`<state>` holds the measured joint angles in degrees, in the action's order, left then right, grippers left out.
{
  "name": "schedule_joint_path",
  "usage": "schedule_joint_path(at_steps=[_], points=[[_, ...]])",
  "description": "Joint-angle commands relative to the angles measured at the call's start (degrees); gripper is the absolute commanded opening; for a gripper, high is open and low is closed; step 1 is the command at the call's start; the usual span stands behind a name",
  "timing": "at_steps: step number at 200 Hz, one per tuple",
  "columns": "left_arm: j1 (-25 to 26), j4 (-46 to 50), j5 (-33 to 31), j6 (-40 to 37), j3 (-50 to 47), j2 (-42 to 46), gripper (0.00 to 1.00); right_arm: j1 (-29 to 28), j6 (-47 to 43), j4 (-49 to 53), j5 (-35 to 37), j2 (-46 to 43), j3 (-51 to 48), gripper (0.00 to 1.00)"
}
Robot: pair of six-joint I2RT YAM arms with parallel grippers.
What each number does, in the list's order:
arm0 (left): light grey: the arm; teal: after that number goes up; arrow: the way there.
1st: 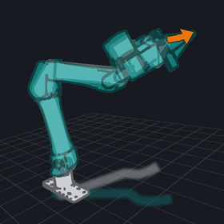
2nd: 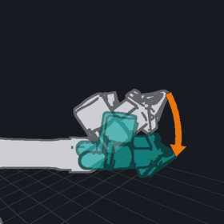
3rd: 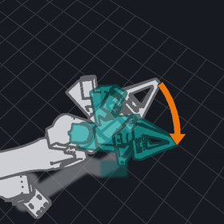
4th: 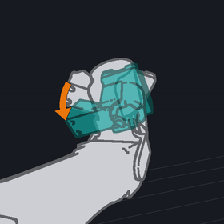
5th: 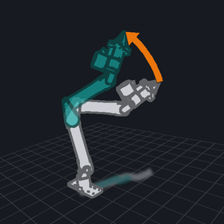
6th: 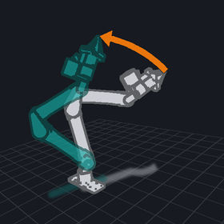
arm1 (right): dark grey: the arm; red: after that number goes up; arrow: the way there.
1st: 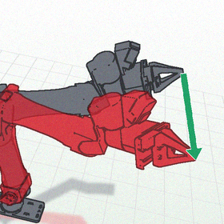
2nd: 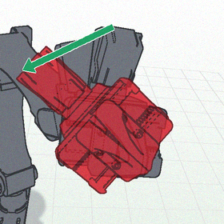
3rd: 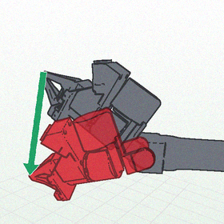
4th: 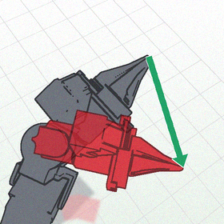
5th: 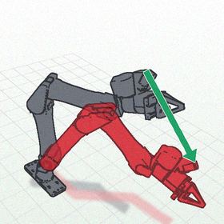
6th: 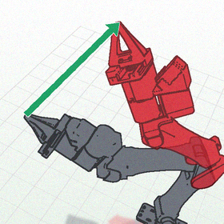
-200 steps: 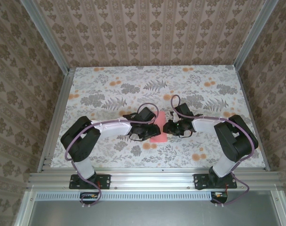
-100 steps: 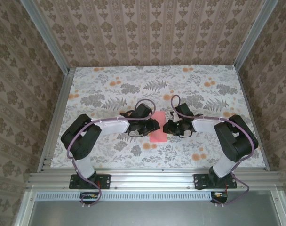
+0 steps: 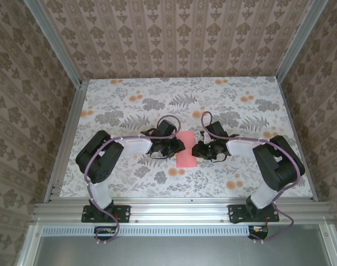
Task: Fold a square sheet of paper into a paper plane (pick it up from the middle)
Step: Fold the triangle a second time at the center of the table.
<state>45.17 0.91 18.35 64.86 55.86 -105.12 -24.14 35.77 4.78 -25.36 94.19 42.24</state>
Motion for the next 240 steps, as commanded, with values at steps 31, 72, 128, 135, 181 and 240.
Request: schedule_joint_path(at_steps=[31, 72, 128, 135, 181, 240], points=[[-1.05, 0.26, 1.11, 0.1, 0.24, 0.21, 0.12, 0.14, -5.93, 1.42, 0.58, -6.81, -1.23, 0.32], [-1.13, 5.62, 1.0, -1.83, 2.93, 1.05, 0.1, -2.84, -14.04, -0.06, 5.34, -17.71, -5.93, 0.42], [-1.13, 5.68, 1.37, -1.36, 3.36, 1.23, 0.1, -16.63, -25.88, 0.37, 15.24, -22.27, -7.42, 0.48], [-1.13, 5.73, 1.43, -1.41, 3.39, 1.23, 0.1, -17.88, -26.5, -0.36, 16.06, -21.98, -7.52, 0.49], [-1.16, 6.04, 1.59, -1.49, 3.65, 1.41, 0.11, -23.56, -31.93, -6.47, 22.76, -18.92, -8.66, 0.53], [-1.18, 6.21, 1.83, -1.58, 4.0, 1.32, 0.11, -27.09, -36.11, -9.88, 29.42, -10.62, -5.62, 0.53]])
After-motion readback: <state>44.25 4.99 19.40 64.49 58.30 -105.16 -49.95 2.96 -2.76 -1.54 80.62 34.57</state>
